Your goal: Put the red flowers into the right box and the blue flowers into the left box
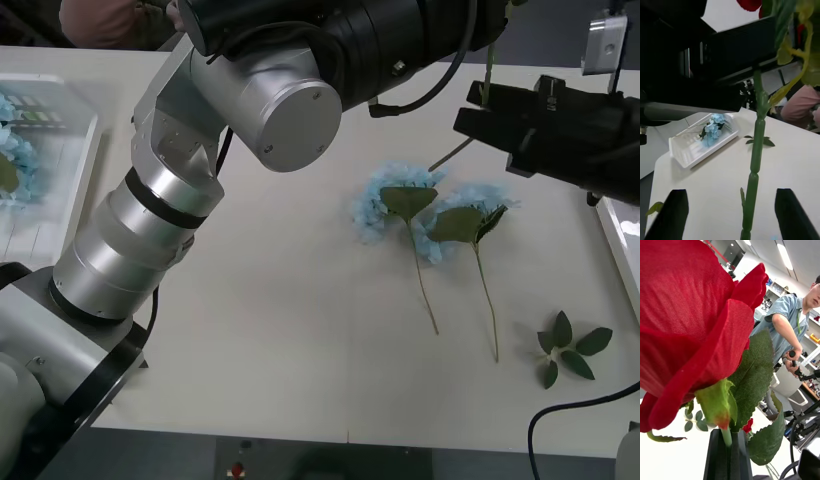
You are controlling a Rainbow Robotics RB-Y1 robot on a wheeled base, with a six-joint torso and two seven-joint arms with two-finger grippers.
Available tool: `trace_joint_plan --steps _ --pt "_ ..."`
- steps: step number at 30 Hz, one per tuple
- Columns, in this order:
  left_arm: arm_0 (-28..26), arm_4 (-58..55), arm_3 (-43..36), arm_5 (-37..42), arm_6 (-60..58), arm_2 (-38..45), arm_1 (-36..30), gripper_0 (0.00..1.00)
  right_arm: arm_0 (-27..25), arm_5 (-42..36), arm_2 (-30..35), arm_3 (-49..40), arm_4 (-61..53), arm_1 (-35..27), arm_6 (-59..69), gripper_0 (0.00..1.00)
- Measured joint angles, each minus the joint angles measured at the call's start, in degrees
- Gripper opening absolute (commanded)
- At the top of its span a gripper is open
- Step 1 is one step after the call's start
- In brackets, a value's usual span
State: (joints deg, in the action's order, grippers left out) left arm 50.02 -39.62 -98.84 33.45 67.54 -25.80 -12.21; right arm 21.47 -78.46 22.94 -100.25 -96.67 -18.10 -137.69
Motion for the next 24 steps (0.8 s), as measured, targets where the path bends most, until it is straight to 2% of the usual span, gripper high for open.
trace_joint_plan --steps 16,17,18,19,21,22,24 --pt "0.0 0.0 0.0 0.0 -0.1 0.0 0.0 0.00 0.0 0.0 0.5 0.8 0.0 0.0 0.0 0.00" --pt "0.0 0.0 0.0 0.0 -0.1 0.0 0.0 0.04 0.0 0.0 0.5 0.8 0.0 0.0 0.0 0.00" --pt "0.0 0.0 0.0 0.0 -0.1 0.0 0.0 0.29 0.0 0.0 0.5 0.8 0.0 0.0 0.0 0.00" --pt "0.0 0.0 0.0 0.0 -0.1 0.0 0.0 0.60 0.0 0.0 0.5 0.8 0.0 0.0 0.0 0.00" --pt "0.0 0.0 0.0 0.0 -0.1 0.0 0.0 0.91 0.0 0.0 0.5 0.8 0.0 0.0 0.0 0.00" --pt "0.0 0.0 0.0 0.0 -0.1 0.0 0.0 0.98 0.0 0.0 0.5 0.8 0.0 0.0 0.0 0.00" --pt "0.0 0.0 0.0 0.0 -0.1 0.0 0.0 1.00 0.0 0.0 0.5 0.8 0.0 0.0 0.0 0.00"
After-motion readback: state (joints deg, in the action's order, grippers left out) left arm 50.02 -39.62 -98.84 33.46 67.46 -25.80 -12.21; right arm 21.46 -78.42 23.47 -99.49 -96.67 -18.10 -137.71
